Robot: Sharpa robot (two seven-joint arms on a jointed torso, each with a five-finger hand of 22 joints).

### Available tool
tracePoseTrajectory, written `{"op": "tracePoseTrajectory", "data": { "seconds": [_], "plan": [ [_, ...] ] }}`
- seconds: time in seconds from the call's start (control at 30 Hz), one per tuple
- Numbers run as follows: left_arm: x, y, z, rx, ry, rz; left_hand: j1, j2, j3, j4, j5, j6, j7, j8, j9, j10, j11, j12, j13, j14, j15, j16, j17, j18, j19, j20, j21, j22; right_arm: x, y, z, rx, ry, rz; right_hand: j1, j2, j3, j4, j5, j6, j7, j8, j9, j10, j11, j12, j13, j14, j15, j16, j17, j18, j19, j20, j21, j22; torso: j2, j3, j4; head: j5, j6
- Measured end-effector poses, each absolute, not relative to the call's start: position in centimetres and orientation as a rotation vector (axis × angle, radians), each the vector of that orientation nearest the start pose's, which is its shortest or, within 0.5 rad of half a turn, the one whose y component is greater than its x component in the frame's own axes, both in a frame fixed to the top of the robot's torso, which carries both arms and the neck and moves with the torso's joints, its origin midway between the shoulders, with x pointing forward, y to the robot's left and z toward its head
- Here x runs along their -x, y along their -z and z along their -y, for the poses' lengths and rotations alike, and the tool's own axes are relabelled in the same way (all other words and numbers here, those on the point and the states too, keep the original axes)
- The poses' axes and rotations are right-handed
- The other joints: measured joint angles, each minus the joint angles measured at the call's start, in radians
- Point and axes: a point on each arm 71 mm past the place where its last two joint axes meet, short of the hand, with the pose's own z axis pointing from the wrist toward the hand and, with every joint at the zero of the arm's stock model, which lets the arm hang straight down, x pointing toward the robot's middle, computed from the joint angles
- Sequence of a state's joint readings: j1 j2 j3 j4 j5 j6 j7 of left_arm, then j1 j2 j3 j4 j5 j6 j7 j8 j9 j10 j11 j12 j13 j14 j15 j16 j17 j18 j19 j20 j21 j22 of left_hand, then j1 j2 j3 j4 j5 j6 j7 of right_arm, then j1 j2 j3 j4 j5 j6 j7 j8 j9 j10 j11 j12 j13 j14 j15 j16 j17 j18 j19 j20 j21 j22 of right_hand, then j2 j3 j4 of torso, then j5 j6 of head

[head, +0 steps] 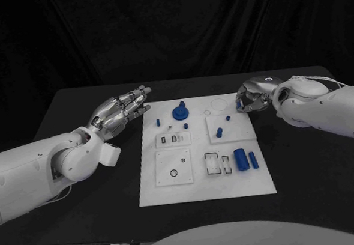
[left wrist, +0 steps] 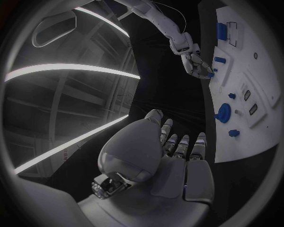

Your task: Assemble the parts on the task board

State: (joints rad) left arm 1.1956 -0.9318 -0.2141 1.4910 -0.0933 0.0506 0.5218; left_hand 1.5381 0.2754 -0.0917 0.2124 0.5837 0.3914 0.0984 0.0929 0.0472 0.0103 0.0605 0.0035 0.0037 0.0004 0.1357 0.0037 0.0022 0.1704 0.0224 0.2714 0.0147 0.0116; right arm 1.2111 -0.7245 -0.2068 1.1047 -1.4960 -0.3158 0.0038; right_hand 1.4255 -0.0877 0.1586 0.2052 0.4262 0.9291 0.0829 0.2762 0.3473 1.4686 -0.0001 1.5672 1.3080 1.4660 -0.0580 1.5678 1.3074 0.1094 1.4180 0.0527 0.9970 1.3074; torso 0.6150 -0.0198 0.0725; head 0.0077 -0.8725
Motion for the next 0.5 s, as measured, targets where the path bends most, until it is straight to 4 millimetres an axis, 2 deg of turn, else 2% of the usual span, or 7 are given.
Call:
{"op": "tracePoseTrajectory", "data": {
  "seconds": [0.2, 0.5],
  "plan": [
    [-45.5, 23.2, -24.7, 0.967, 1.735, -1.631, 0.000, 0.000, 0.000, 0.000, 0.000, 0.000, 0.000, 0.000, 0.000, 0.000, 0.000, 0.000, 0.000, 0.000, 0.000, 0.000, 0.000, 0.000, 0.000, 0.000, 0.000, 0.000, -52.2, 24.5, 25.5, 0.252, -0.424, -1.720, 0.001, 0.001, 0.002, -0.007, 0.031, 0.002, 0.003, 0.002, 0.014, 0.000, 0.000, 0.000, 0.000, 0.000, 0.000, 0.000, 0.000, 0.000, 0.001, -0.001, -0.007, 0.000, 0.000, 0.0000, -0.0001, 0.004, 0.000],
    [-45.6, 23.3, -24.5, 0.966, 1.737, -1.635, 0.003, -0.003, 0.001, -0.001, 0.004, 0.000, 0.000, 0.000, 0.000, 0.000, 0.000, 0.000, 0.000, 0.000, 0.000, 0.000, 0.000, 0.000, 0.000, 0.000, 0.000, 0.000, -50.5, 22.5, 20.4, 0.295, -0.578, -1.633, 0.001, 0.001, 0.006, -0.016, 0.052, 0.000, 0.005, 0.002, 0.021, 0.000, 0.000, 0.000, 0.000, 0.000, 0.000, 0.000, 0.000, 0.000, 0.001, -0.001, -0.007, 0.000, -0.001, -0.0003, -0.0008, 0.006, 0.000]
  ]
}}
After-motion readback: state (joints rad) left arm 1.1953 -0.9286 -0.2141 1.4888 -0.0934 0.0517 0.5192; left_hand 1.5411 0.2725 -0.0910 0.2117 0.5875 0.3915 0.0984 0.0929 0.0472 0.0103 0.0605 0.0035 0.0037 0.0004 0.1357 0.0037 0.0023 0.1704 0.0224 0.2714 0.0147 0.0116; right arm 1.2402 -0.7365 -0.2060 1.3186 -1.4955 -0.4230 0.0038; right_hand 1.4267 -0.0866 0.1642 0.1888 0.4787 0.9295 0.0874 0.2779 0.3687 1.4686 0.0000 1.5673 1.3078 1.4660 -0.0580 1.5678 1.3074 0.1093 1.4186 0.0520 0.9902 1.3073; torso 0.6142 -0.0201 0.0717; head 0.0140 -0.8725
